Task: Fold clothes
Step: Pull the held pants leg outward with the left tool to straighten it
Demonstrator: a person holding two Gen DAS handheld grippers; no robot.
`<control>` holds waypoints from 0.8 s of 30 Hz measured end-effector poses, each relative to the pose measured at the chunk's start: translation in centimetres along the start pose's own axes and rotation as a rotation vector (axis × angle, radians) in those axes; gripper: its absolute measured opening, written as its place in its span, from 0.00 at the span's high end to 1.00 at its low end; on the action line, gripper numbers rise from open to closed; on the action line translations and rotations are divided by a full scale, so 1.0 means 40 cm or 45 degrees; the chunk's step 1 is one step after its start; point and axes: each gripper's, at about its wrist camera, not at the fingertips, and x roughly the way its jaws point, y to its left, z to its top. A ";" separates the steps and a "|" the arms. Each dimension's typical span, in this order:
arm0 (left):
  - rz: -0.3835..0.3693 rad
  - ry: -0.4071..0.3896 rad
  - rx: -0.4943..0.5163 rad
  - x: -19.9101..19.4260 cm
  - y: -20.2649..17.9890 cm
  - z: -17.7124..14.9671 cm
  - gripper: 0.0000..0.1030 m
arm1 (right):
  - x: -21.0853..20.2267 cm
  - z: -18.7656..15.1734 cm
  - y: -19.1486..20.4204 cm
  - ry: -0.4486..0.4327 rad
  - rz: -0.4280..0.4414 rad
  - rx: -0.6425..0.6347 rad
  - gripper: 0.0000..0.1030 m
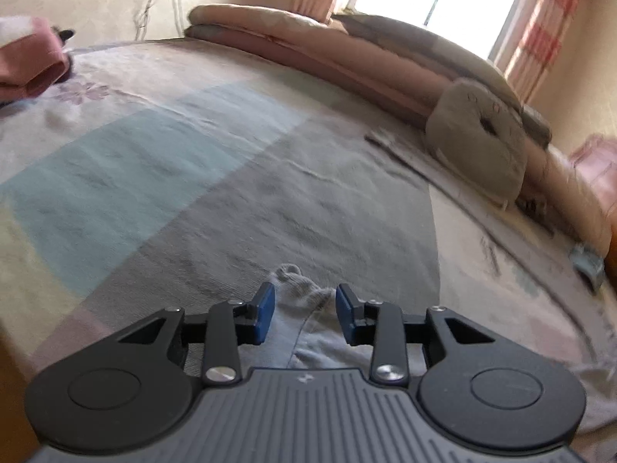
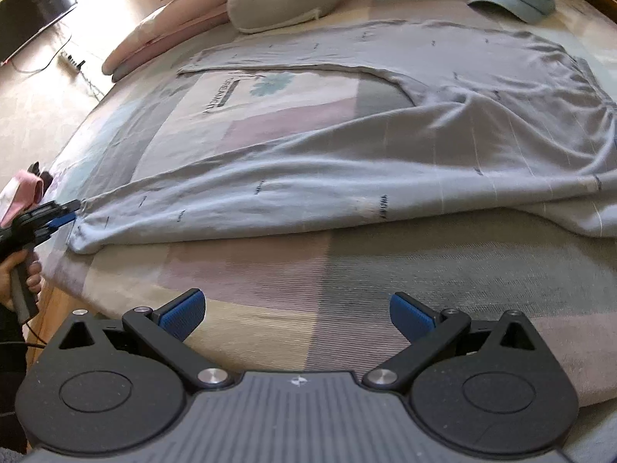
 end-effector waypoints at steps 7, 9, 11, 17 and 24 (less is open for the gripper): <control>-0.140 0.067 -0.323 -0.067 0.085 -0.062 0.62 | 0.022 0.001 -0.008 0.024 0.013 0.016 0.00; -0.183 0.104 -0.420 -0.065 0.105 -0.091 0.61 | 0.030 0.002 -0.006 0.032 0.018 0.018 0.00; -0.200 0.139 -0.486 -0.045 0.121 -0.112 0.61 | 0.038 0.003 -0.002 0.040 0.024 0.017 0.00; -0.251 0.079 -0.612 0.015 0.156 -0.108 0.59 | 0.043 0.001 0.011 0.049 0.032 0.008 0.00; -0.063 0.032 -0.439 0.034 0.111 -0.073 0.95 | 0.038 0.002 0.011 0.044 0.008 0.023 0.00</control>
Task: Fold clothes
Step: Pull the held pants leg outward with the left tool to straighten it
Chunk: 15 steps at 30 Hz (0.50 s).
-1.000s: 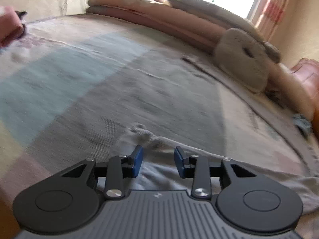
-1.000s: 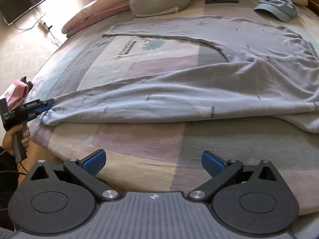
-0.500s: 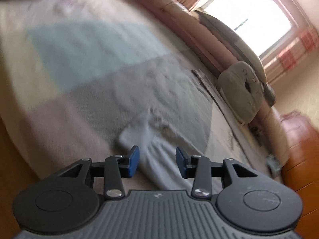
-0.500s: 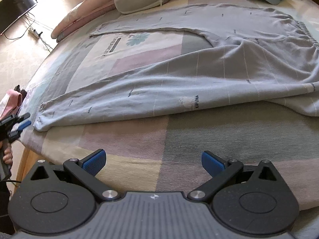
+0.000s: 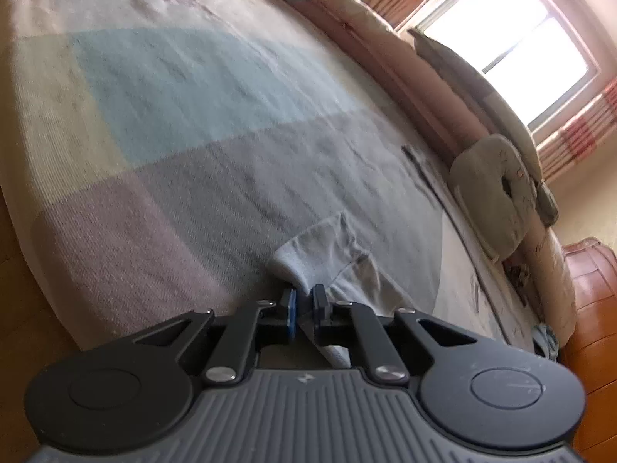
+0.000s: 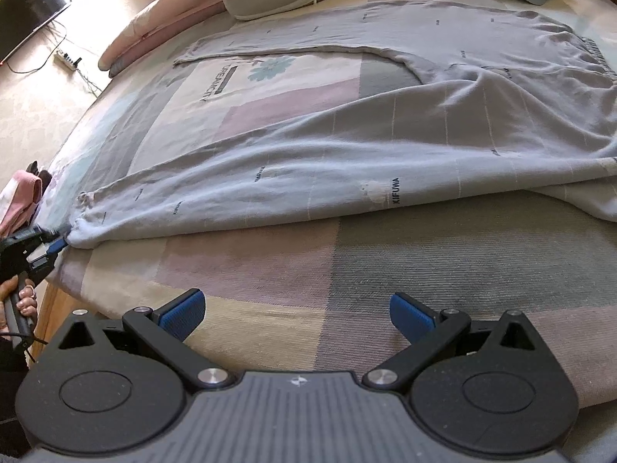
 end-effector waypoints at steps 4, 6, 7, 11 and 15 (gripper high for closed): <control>0.022 -0.052 0.038 -0.013 -0.003 0.023 0.97 | -0.005 0.002 0.001 -0.004 -0.020 -0.010 0.00; 0.031 -0.069 0.040 -0.016 -0.003 0.036 0.97 | -0.007 0.002 -0.001 -0.010 -0.022 -0.009 0.00; 0.045 -0.077 0.053 -0.019 -0.005 0.041 0.97 | -0.007 0.002 -0.002 -0.010 -0.022 -0.005 0.00; 0.059 -0.077 0.070 -0.040 0.003 0.060 0.97 | -0.002 0.003 -0.011 -0.007 -0.025 0.013 0.00; 0.090 -0.054 0.136 -0.054 -0.007 0.055 0.96 | 0.005 0.003 -0.018 -0.003 -0.025 0.024 0.00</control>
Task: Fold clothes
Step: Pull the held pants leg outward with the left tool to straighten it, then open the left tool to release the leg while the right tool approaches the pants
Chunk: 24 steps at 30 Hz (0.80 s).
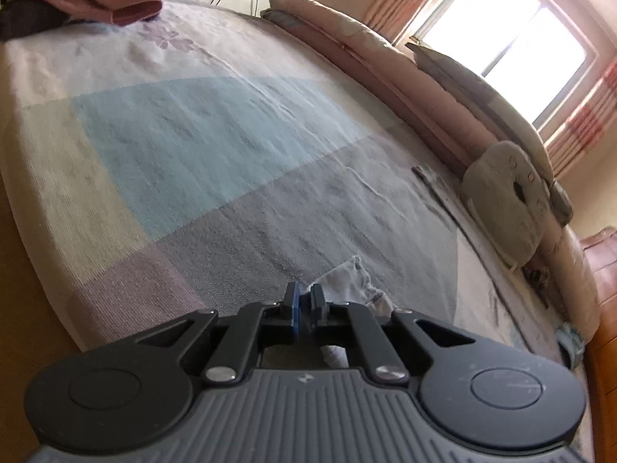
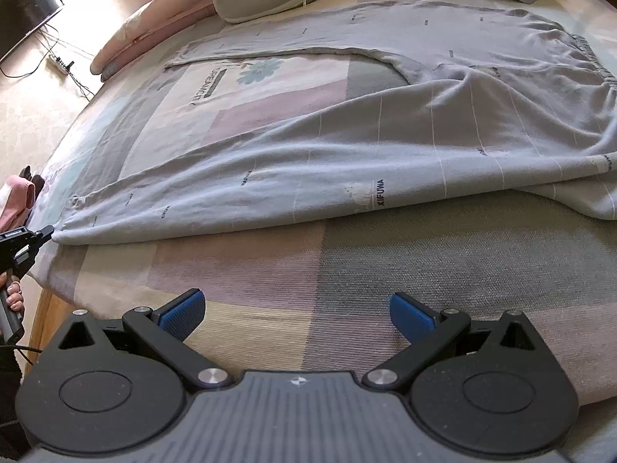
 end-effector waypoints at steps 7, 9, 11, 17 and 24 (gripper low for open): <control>0.021 0.021 0.107 -0.026 -0.050 0.002 0.75 | 0.003 -0.009 -0.018 -0.008 0.021 0.018 0.00; 0.021 0.027 0.170 -0.034 -0.084 -0.001 0.65 | -0.003 -0.010 -0.029 -0.019 0.033 0.035 0.00; 0.006 0.034 0.246 -0.042 -0.129 -0.008 0.60 | -0.010 -0.014 -0.041 -0.032 0.046 0.044 0.00; -0.090 0.116 0.519 -0.049 -0.311 -0.065 0.41 | -0.046 -0.031 -0.079 -0.103 0.031 0.038 0.00; -0.282 0.281 0.857 -0.036 -0.558 -0.212 0.32 | -0.089 -0.023 -0.122 -0.235 -0.173 -0.141 0.00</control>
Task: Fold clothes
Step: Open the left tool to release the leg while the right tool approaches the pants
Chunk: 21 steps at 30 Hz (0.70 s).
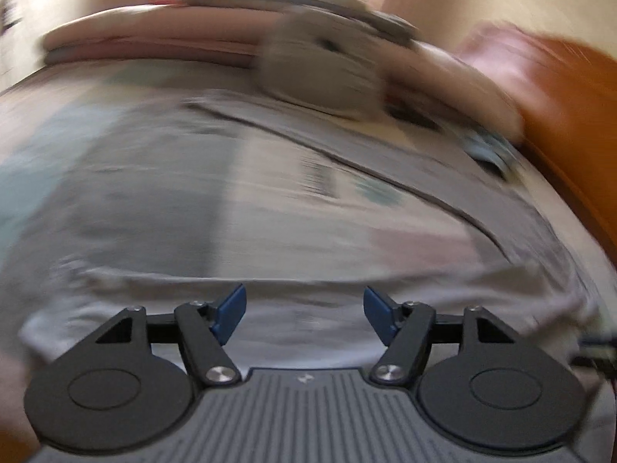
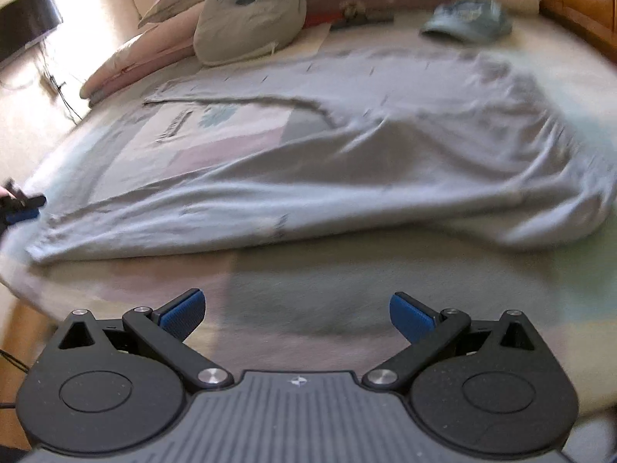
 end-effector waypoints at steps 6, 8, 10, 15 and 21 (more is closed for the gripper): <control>-0.137 0.113 0.284 0.059 -0.236 -0.047 0.26 | 0.045 -0.034 -0.056 -0.001 -0.070 -0.052 0.00; -0.158 0.147 0.342 0.069 -0.294 -0.078 0.26 | 0.049 -0.048 -0.039 -0.020 -0.113 -0.141 0.00; -0.166 0.185 0.354 0.082 -0.335 -0.107 0.26 | 0.054 -0.063 -0.017 -0.043 -0.163 -0.242 0.00; -0.156 0.266 0.254 0.109 -0.360 -0.151 0.25 | 0.043 -0.027 -0.027 -0.025 -0.068 -0.192 0.00; -0.106 0.268 0.181 0.129 -0.333 -0.163 0.22 | 0.047 0.025 -0.025 -0.027 0.175 -0.169 0.00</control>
